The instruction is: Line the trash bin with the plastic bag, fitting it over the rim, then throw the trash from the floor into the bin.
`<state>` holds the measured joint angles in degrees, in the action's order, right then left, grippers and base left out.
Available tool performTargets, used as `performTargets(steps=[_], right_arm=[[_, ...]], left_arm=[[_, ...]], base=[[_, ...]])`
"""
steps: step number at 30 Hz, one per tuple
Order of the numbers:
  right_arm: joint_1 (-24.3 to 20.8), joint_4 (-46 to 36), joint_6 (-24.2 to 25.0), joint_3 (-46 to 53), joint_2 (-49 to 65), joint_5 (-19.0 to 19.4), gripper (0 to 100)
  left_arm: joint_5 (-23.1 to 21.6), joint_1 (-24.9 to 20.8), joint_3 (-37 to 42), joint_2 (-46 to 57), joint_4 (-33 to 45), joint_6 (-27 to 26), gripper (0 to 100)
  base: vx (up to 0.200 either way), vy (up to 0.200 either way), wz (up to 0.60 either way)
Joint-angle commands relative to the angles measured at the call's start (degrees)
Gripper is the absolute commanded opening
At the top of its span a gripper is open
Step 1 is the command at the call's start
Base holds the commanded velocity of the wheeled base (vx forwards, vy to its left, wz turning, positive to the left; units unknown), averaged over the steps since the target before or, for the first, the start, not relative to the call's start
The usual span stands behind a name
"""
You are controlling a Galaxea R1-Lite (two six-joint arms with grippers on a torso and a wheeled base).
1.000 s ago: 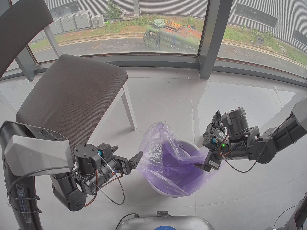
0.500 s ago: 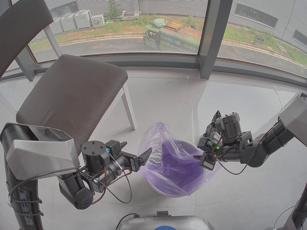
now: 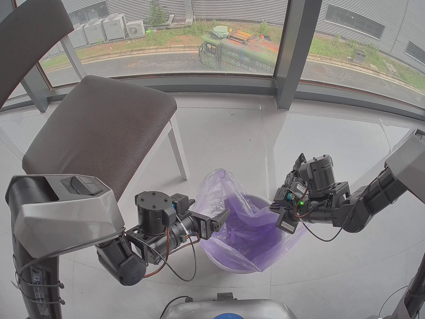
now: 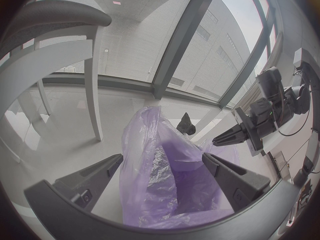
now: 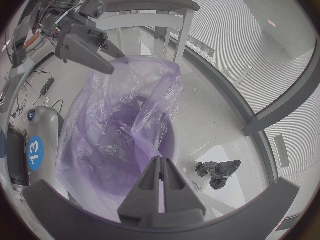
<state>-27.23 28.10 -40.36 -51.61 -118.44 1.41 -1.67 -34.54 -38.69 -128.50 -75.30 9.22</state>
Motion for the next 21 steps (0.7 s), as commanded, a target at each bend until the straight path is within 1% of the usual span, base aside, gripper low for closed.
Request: performTargets(steps=[1,6,11,12,16,17,20,21], right_arm=[[0.1,0.2,0.0,-0.1,1.5,-0.2,0],[1.5,0.2,-0.1,-0.1,2.2,-0.6,0],[3.3,0.5,0.0,-0.6,2.2,-1.0,0],[3.6,0.6,-0.1,-0.9,2.1,-1.1,0],[3.9,1.2,0.0,-1.7,1.7,-2.0,0],[3.9,1.7,0.2,-2.4,1.5,-2.6,0],[4.1,2.3,1.4,-3.7,0.8,-2.9,0],[4.2,2.7,2.7,-4.5,-0.1,-2.9,0]], left_arm=[[0.0,2.2,-3.4,-2.4,1.5,0.0,100],[0.0,4.2,-5.7,-4.1,3.7,0.0,100],[0.0,4.8,-6.8,-6.0,3.3,0.0,100],[0.0,5.0,-7.0,-6.0,3.3,0.0,0],[0.0,5.7,-8.4,-6.0,3.9,0.0,0],[0.1,6.5,-9.2,-6.0,4.2,0.1,0],[0.1,7.7,-9.3,-5.5,4.1,0.1,0],[0.1,8.3,-9.3,-5.3,4.0,0.1,0]], base=[[0.000,0.000,0.00],[0.000,0.000,0.00],[0.000,0.000,0.00],[0.000,0.000,0.00],[0.000,0.000,0.00],[0.000,0.000,0.00],[0.000,0.000,0.00],[0.000,0.000,0.00]])
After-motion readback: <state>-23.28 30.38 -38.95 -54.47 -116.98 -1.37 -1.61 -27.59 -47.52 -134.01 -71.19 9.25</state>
